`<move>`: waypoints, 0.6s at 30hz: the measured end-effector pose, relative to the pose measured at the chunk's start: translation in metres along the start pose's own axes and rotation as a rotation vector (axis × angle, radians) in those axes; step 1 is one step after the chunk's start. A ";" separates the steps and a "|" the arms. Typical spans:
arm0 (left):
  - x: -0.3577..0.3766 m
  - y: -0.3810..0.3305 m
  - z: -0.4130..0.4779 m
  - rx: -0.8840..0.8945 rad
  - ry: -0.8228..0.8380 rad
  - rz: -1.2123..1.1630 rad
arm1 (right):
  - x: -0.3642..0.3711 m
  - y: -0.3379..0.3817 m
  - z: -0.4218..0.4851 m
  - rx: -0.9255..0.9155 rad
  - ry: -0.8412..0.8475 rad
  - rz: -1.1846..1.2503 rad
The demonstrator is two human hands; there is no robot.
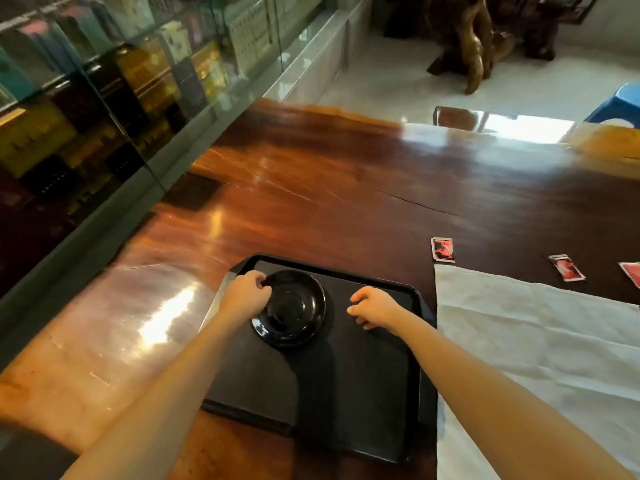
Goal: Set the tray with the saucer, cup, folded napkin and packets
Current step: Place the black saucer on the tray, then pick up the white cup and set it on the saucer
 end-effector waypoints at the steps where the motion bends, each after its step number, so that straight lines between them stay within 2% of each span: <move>1: 0.003 -0.016 -0.002 0.043 0.045 0.014 | -0.010 -0.005 -0.004 -0.012 0.000 -0.031; 5: 0.029 -0.080 -0.028 0.214 0.241 0.058 | -0.055 -0.033 -0.024 -0.038 -0.078 -0.150; 11: 0.094 -0.163 -0.085 0.461 0.545 0.182 | -0.118 -0.103 -0.076 0.051 -0.149 -0.233; 18: 0.165 -0.243 -0.159 0.708 0.618 0.278 | -0.188 -0.206 -0.134 0.215 -0.248 -0.236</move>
Point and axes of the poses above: each hand's wrist, its own z-axis towards the middle knuckle, its own x-axis out of the palm, y = z × x, the point moved 6 cm from there along z, towards the middle knuckle, and after that the axes turned 12 degrees about -y, right-handed, at the moved point
